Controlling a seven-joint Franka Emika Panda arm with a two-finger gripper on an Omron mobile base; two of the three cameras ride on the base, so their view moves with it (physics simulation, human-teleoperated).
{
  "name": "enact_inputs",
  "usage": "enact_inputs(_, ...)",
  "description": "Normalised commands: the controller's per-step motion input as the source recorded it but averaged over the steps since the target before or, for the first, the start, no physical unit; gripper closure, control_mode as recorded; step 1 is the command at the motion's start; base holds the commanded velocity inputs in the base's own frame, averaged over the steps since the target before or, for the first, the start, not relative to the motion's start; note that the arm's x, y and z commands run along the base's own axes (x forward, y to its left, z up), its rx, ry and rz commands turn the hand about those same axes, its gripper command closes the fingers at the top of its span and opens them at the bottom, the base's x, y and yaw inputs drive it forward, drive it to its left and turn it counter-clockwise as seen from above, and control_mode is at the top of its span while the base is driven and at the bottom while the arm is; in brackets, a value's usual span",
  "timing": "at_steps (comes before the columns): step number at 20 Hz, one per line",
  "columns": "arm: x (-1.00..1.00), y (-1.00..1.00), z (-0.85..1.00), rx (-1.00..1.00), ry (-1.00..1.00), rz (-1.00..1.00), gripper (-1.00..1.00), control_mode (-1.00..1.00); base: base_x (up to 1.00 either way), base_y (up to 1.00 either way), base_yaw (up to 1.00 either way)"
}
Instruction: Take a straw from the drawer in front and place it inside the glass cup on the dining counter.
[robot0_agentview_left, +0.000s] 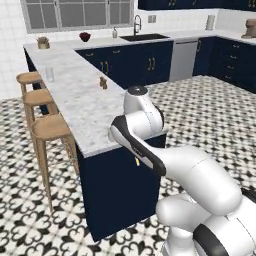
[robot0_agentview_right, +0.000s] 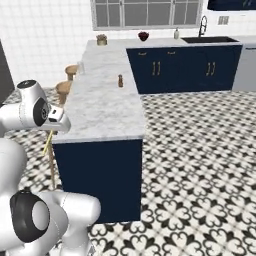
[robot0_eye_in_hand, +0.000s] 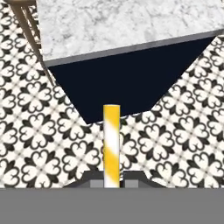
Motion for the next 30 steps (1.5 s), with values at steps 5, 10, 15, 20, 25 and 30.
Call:
enact_inputs(5,0.0,0.0,0.0,0.0,0.0,0.0,1.0,1.0,0.0,1.0,-0.41)
enact_inputs(10,0.0,0.0,0.0,0.0,0.0,0.0,1.0,1.0,0.01,1.0,-0.42)
enact_inputs(15,0.0,0.0,0.0,0.0,0.0,0.0,1.0,1.0,0.06,1.0,-0.43)
enact_inputs(20,0.0,0.0,0.0,0.0,0.0,0.0,1.0,1.0,0.09,1.0,-0.42)
enact_inputs(25,0.0,0.0,0.0,0.0,0.0,0.0,1.0,1.0,0.08,1.0,-0.41)
enact_inputs(30,0.0,0.0,0.0,0.0,0.0,0.0,1.0,1.0,0.05,1.0,-0.39)
